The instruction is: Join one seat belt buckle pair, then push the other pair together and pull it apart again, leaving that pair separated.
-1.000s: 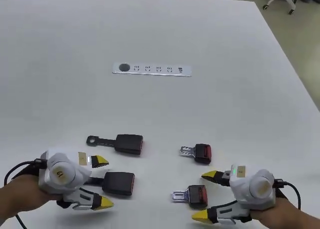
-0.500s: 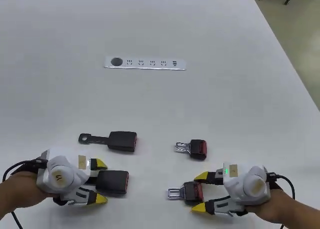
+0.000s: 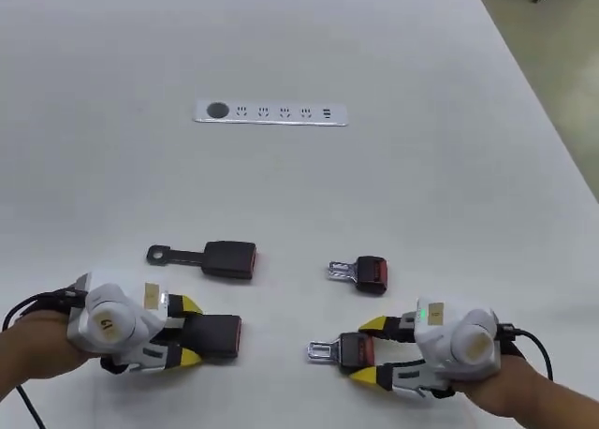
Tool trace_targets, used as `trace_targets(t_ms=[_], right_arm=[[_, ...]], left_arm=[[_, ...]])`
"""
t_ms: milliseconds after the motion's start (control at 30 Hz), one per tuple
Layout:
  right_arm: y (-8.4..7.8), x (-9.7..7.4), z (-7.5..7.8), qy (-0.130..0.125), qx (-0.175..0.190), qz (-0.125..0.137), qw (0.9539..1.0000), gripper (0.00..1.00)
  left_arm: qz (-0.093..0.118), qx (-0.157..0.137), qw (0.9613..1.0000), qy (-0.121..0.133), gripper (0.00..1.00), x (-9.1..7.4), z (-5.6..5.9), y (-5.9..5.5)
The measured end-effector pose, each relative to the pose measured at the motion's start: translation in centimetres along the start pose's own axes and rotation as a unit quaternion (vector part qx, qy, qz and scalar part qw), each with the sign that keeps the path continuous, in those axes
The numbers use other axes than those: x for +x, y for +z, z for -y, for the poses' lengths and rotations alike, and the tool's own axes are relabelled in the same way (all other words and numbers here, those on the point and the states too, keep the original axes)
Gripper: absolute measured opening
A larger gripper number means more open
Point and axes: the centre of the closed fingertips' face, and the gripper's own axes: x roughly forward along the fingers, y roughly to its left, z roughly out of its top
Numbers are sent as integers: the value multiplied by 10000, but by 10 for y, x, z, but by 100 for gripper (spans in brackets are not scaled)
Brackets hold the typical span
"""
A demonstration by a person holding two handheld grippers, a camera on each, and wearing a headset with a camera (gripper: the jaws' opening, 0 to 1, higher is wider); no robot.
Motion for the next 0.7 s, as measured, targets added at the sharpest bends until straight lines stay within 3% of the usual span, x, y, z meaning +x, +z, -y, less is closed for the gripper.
trace_targets(t_ms=[200,700], right_arm=[[4,2,2,-4,231,29,9997,33],[12,18,6,99,-65,-106,9999,33]], left_arm=[[12,-94,10000,17,34,0,-1,-1],[-104,-179,9998,-39,34,4,-2,-3]])
